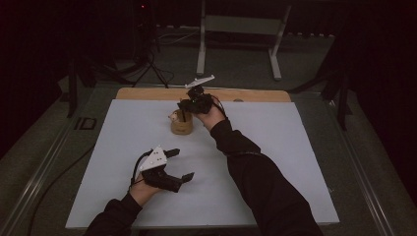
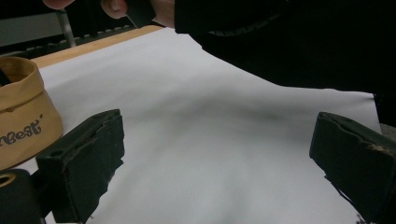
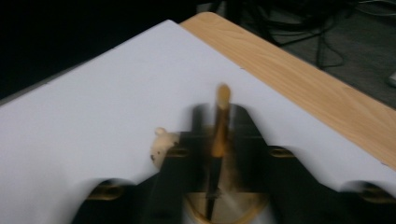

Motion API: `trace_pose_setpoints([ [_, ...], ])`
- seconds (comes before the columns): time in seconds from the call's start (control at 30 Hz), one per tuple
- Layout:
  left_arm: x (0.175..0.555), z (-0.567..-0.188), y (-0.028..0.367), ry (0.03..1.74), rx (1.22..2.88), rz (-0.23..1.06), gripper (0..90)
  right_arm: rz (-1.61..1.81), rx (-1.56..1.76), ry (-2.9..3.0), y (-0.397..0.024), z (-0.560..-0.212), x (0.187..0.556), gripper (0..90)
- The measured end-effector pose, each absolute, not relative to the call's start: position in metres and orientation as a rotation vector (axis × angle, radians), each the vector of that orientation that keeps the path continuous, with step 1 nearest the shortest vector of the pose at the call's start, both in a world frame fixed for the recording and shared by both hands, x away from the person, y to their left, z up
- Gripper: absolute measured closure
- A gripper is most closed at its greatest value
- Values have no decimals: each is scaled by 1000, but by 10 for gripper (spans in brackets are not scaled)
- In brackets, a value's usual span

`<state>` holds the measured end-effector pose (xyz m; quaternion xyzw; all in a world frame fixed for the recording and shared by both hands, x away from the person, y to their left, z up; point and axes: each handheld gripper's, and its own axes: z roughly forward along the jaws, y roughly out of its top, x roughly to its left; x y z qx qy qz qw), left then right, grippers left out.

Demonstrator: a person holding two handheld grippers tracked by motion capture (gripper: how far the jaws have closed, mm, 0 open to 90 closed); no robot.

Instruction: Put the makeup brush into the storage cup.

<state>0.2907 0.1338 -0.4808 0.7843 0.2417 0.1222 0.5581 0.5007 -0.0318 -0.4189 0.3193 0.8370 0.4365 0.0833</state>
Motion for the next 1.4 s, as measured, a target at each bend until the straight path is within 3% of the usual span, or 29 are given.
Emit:
trace_pose_setpoints([
  [0.1, 291, -481, 134, 572, 1849, 289, 42, 1329, 976, 2509, -33, -416, 503, 326],
  [0.3, 291, -480, 133, 571, 1850, 295, 42, 1373, 941, 2564, -38, -409, 503, 101],
  [0.97, 294, -472, 138, 624, 1820, 284, 16, 1459, 750, 2575, -45, -401, 486, 101],
  [1.4, 295, -470, 137, 619, 1832, 261, 13, 1543, 754, 2513, -75, -393, 472, 131],
])
